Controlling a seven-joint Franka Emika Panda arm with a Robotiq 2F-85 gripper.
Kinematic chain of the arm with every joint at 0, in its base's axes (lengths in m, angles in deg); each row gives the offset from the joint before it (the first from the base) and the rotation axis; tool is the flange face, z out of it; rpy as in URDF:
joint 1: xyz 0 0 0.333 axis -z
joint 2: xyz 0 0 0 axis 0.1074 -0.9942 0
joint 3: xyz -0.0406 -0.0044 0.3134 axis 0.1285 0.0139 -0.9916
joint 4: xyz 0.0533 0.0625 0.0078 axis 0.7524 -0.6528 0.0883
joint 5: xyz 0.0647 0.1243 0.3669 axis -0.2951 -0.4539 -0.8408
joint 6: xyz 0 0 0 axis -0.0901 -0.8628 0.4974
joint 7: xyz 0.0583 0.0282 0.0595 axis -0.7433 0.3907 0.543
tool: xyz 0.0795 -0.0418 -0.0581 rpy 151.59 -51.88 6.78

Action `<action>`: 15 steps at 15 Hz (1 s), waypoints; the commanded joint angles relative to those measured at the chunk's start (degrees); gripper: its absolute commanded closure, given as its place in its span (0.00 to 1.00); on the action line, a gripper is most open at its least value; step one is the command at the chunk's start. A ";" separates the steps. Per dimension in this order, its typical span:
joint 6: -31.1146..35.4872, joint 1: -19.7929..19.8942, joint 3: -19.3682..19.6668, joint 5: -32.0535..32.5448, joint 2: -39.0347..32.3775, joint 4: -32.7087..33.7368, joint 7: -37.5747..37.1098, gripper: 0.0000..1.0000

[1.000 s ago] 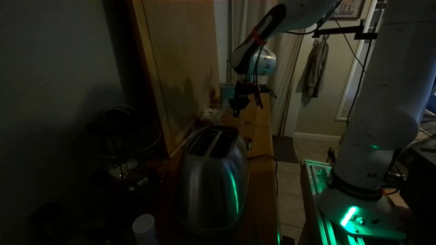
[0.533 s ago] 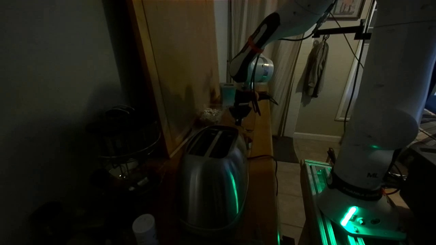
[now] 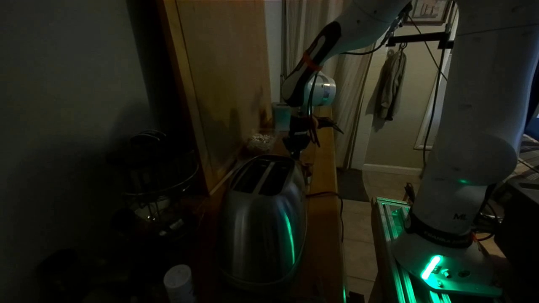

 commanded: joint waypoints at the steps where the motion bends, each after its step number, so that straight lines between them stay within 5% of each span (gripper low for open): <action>1: -0.65 0.07 -0.47 0.71 0.07 0.96 -1.71 0.46; 7: -4.38 -0.60 -0.53 4.08 5.52 0.37 -1.01 0.04; 15: -13.20 -2.17 -1.45 10.66 17.63 0.29 4.71 0.00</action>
